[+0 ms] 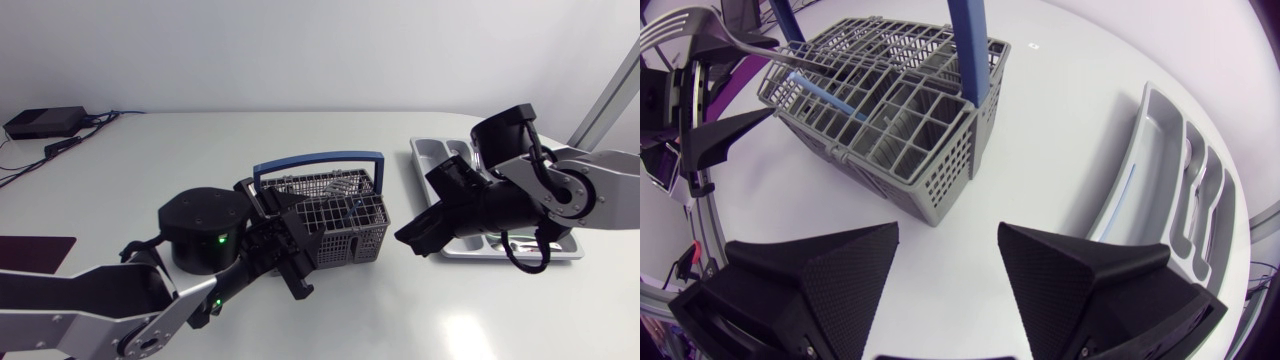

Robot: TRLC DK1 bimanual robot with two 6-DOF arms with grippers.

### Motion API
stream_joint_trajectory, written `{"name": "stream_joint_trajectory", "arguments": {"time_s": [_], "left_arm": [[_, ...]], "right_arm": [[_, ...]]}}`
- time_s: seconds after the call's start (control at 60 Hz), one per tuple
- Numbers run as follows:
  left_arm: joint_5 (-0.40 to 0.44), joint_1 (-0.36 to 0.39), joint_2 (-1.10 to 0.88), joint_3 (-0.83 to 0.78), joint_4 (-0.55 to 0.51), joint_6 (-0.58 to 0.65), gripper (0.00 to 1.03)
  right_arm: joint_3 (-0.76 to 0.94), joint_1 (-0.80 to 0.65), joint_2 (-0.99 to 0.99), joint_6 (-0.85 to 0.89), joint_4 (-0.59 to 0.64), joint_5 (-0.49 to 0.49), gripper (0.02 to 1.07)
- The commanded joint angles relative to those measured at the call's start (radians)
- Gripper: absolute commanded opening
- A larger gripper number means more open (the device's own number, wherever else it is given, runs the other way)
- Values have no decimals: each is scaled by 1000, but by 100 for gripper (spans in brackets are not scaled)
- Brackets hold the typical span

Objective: Unload the cutlery basket into the drawer organizer.

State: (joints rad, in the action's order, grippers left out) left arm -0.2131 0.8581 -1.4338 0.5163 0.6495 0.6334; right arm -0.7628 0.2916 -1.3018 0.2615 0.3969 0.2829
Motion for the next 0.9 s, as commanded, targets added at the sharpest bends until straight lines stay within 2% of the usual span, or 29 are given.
{"name": "stream_joint_trajectory", "arguments": {"time_s": [0.0, 0.2, 0.45, 0.533, 0.7, 0.883], "left_arm": [[12, -8, -42, 45, 27, -23, 59], [20, -11, -85, 80, 44, -34, 46], [31, -13, -125, 114, 42, -46, 25], [29, -14, -129, 114, 42, -51, 20], [31, -19, -131, 110, 42, -55, 20], [31, -30, -131, 108, 44, -63, 8]], "right_arm": [[23, -6, -17, -5, -7, -5, 75], [30, -11, -22, 2, -10, -5, 75], [30, -25, -22, 13, -10, -4, 75], [30, -26, -25, 15, -10, -4, 75], [30, -26, -27, 16, -13, -2, 75], [30, -26, -28, 16, -13, -2, 75]]}}
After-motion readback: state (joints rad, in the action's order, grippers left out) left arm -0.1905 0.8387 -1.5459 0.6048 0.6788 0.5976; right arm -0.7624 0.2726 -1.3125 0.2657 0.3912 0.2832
